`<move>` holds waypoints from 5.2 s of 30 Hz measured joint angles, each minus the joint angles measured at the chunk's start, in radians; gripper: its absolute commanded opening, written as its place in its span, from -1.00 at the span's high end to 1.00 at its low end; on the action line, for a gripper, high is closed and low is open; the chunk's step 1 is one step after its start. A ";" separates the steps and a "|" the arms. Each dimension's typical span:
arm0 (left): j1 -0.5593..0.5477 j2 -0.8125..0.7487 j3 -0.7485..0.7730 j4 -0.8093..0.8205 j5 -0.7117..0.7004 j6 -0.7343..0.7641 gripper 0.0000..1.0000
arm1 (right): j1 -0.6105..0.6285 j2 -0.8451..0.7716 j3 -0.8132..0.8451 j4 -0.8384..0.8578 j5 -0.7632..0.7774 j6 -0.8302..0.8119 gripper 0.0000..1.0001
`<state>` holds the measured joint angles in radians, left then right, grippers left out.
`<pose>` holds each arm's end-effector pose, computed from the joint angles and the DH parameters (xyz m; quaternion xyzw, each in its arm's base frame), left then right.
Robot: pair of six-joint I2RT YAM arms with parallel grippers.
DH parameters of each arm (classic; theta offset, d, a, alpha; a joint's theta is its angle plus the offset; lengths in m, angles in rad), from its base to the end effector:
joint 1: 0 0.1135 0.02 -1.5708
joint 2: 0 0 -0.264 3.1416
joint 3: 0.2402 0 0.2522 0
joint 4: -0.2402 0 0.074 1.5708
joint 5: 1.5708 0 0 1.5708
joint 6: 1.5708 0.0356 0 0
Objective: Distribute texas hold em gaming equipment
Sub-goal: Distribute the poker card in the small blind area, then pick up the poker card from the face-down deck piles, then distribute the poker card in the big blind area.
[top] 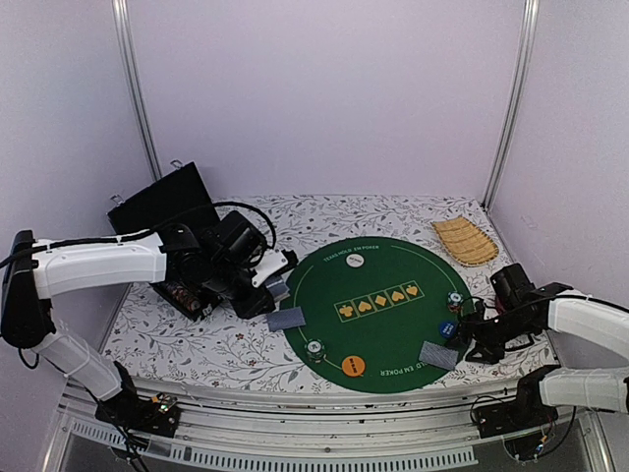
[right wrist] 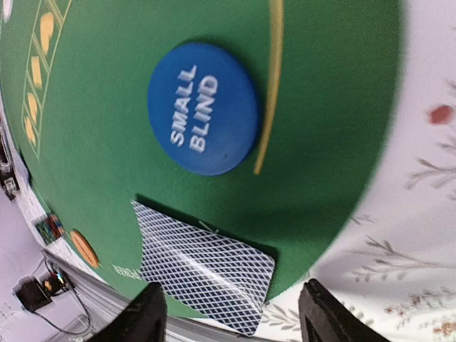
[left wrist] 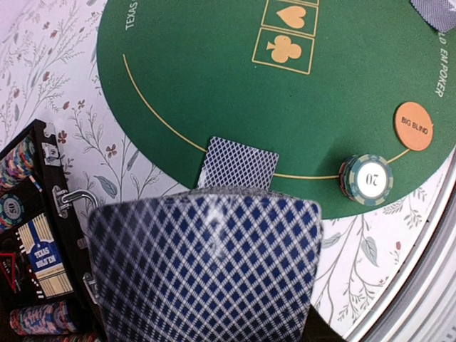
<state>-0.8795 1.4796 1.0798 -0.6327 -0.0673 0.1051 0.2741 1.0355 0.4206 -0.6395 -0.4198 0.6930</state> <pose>0.1938 -0.2304 0.2423 0.4475 0.8533 -0.0703 0.2583 0.1435 0.0554 0.1470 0.1687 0.9516 0.2538 0.0408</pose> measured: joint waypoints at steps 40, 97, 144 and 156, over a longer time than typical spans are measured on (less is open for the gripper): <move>-0.004 0.045 0.114 -0.056 0.018 -0.001 0.14 | 0.432 1.027 1.023 0.814 -0.708 -0.292 -0.77; 0.004 0.055 0.093 -0.052 0.006 -0.016 0.18 | 0.496 1.056 0.992 0.909 -0.513 -0.171 0.95; 0.055 -0.008 0.029 -0.042 -0.027 -0.080 0.16 | 0.551 1.263 0.987 0.933 -0.381 0.227 0.91; 0.059 -0.008 0.022 -0.042 -0.026 -0.081 0.16 | 0.551 1.262 0.982 0.942 -0.363 0.267 -0.11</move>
<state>-0.8204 1.4715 1.1019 -0.6746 -0.0937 0.0242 0.8249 2.2974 1.4029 0.3027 -0.7826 0.9604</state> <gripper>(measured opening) 0.419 0.485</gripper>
